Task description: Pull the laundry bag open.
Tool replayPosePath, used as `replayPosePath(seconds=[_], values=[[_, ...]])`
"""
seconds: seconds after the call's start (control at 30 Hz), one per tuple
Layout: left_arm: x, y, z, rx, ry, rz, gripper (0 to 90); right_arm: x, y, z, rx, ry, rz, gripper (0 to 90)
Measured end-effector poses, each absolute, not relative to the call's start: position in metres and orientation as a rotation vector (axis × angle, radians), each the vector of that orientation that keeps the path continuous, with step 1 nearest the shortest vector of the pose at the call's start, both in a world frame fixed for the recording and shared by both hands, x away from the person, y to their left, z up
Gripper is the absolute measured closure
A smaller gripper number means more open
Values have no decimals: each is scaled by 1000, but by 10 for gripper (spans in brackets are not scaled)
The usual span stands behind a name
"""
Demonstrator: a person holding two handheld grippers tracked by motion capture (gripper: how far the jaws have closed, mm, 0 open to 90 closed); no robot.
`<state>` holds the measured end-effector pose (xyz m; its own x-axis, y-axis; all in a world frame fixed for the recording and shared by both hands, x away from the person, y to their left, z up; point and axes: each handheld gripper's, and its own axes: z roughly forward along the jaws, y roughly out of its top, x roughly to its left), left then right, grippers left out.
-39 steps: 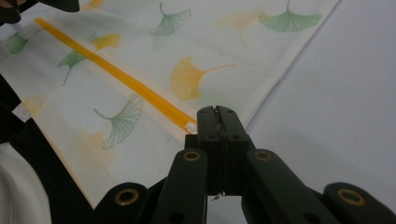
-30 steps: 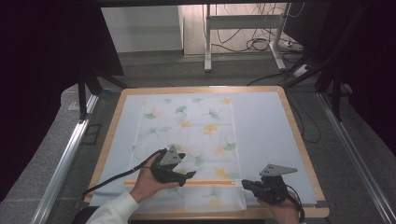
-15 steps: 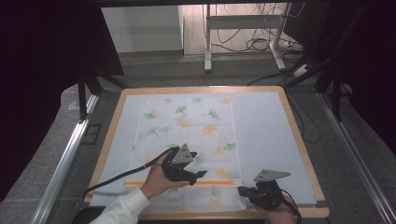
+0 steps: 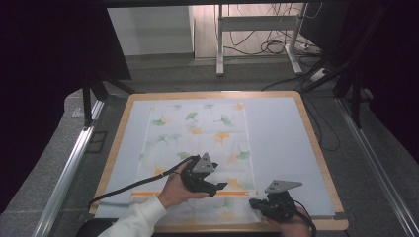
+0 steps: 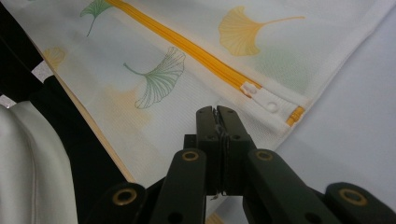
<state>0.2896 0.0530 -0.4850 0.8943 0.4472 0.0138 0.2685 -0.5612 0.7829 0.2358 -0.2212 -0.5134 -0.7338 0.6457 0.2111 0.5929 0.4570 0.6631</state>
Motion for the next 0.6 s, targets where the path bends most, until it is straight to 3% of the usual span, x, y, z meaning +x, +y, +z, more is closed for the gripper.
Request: replayPosePath(seconds=[0.6], values=[[298, 12, -486, 2203, 487, 193, 301, 234, -222, -517, 1097, 2652, 1118, 876]])
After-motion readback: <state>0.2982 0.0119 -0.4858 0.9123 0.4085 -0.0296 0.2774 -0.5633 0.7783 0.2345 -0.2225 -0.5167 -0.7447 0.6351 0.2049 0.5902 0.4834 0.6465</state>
